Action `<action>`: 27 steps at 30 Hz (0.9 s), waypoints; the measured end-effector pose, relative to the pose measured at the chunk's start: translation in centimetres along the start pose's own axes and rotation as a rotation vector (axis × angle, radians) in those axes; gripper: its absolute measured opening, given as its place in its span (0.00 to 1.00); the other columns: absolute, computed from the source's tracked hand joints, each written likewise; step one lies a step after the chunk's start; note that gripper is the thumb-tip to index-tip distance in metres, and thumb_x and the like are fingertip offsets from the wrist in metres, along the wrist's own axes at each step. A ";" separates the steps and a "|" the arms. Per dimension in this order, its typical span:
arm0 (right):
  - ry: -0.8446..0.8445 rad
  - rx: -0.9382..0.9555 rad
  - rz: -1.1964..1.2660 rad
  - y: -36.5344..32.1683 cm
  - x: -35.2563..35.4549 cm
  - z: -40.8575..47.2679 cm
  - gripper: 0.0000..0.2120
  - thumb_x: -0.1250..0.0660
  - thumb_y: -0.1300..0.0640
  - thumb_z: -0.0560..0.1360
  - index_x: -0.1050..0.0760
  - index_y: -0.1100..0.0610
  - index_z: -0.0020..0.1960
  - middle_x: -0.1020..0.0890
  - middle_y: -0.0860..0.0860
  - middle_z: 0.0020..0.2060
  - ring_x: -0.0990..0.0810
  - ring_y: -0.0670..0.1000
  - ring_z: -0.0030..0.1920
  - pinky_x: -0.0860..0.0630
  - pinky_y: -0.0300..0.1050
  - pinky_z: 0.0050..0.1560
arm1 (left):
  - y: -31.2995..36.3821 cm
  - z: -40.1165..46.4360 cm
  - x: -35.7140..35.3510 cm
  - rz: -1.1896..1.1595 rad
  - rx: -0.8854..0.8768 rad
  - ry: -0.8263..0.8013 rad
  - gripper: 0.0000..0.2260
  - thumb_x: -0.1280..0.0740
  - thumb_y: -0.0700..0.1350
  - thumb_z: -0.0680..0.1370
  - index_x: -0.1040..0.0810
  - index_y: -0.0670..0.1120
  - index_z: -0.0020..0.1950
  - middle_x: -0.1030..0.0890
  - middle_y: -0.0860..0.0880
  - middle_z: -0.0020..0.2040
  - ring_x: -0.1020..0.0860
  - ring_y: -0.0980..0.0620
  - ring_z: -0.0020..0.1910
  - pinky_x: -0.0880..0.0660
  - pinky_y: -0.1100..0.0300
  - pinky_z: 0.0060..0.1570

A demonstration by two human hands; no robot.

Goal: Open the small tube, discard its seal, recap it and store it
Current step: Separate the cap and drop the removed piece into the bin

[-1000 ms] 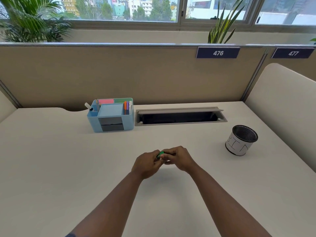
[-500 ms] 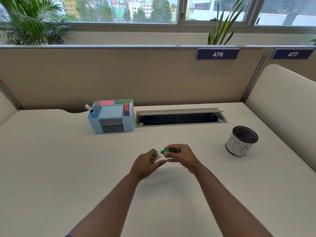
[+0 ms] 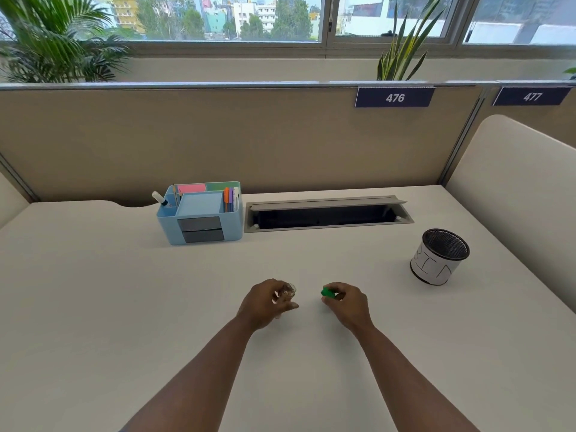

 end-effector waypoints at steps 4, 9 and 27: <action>0.040 0.014 0.029 0.8 -0.2 -0.2 0.08 0.28 0.65 0.65 0.23 0.58 0.42 0.17 0.57 0.43 0.21 0.52 0.38 0.28 0.25 0.34 | 0.2 0.1 -0.3 0.011 0.020 -0.011 0.17 0.24 0.46 0.68 0.19 0.44 0.55 0.17 0.48 0.52 0.25 0.54 0.42 0.25 0.58 0.49; 0.048 0.043 -0.070 1.8 -0.1 -0.4 0.13 0.27 0.63 0.66 0.24 0.57 0.48 0.17 0.54 0.46 0.20 0.53 0.48 0.25 0.46 0.51 | 0.8 0.1 -0.8 0.044 -0.008 -0.049 0.13 0.24 0.44 0.67 0.19 0.44 0.48 0.16 0.47 0.49 0.24 0.54 0.41 0.24 0.52 0.51; -0.281 -0.031 0.618 -1.8 2.8 -1.4 0.14 0.31 0.66 0.70 0.24 0.60 0.56 0.18 0.58 0.46 0.19 0.52 0.46 0.22 0.48 0.52 | 6.9 2.2 -2.0 -0.345 -0.049 0.100 0.11 0.24 0.43 0.68 0.18 0.42 0.48 0.17 0.49 0.45 0.22 0.53 0.46 0.26 0.63 0.49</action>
Point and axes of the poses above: each hand's wrist, its own z-axis towards the middle knuckle, its own x-axis out of the back of the hand, y = z × x, the point moved 1 cm from there along z, towards the middle knuckle
